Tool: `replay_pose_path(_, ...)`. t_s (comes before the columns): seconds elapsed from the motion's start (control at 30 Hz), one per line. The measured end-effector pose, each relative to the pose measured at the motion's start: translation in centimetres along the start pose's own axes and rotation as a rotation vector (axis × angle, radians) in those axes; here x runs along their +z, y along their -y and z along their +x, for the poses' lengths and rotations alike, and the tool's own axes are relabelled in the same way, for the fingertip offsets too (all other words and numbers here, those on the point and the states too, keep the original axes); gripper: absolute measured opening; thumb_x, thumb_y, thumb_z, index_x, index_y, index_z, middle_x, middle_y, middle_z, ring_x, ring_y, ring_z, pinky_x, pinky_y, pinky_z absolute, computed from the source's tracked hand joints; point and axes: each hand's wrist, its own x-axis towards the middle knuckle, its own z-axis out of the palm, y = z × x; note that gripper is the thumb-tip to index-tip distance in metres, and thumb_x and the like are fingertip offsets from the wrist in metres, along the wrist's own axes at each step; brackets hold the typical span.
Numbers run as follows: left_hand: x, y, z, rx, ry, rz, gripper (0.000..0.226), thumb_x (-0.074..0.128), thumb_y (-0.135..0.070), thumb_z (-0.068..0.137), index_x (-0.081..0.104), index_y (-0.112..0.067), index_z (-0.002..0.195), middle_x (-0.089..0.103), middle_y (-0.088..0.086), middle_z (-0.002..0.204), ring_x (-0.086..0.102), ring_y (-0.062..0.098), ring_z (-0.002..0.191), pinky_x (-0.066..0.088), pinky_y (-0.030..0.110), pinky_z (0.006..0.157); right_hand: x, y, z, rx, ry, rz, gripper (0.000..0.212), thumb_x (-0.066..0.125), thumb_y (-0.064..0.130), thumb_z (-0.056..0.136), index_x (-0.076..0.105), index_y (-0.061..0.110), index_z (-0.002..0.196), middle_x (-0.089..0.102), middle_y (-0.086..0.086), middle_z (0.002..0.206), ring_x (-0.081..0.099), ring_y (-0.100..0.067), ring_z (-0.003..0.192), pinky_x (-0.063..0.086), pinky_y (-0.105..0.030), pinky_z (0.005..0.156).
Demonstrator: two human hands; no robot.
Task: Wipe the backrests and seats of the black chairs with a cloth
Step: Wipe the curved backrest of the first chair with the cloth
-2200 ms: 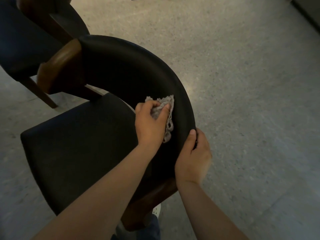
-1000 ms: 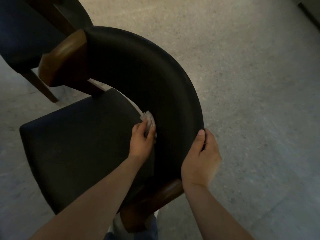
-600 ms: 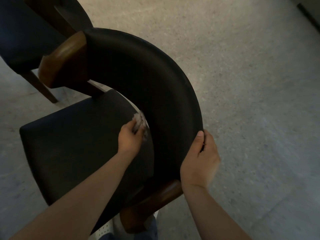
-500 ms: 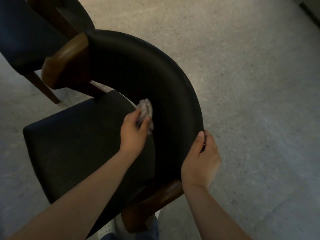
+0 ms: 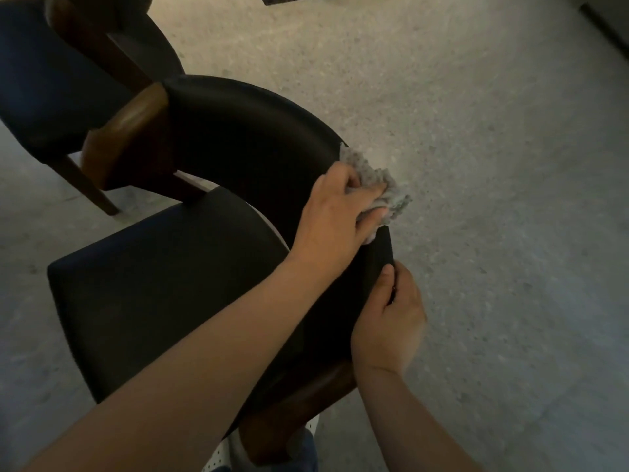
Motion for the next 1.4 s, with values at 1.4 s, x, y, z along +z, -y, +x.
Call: replay_pose_path(1.4,0.4,4.9,-4.0,-0.570,-0.136,-0.207,0.006,0.061,-0.026,0.094,0.062,-0.030,0.099,0.047,-0.012,0.106,0.053,-0.002,0.092,0.041,0.005,0.076,0.0,0.0,0.0,-0.001,0.011,0.005,0.050,0.032,0.043,0.098,0.063,0.013,0.123,0.068,0.000,0.110,0.064,-0.013,0.095,0.051,-0.028,0.077)
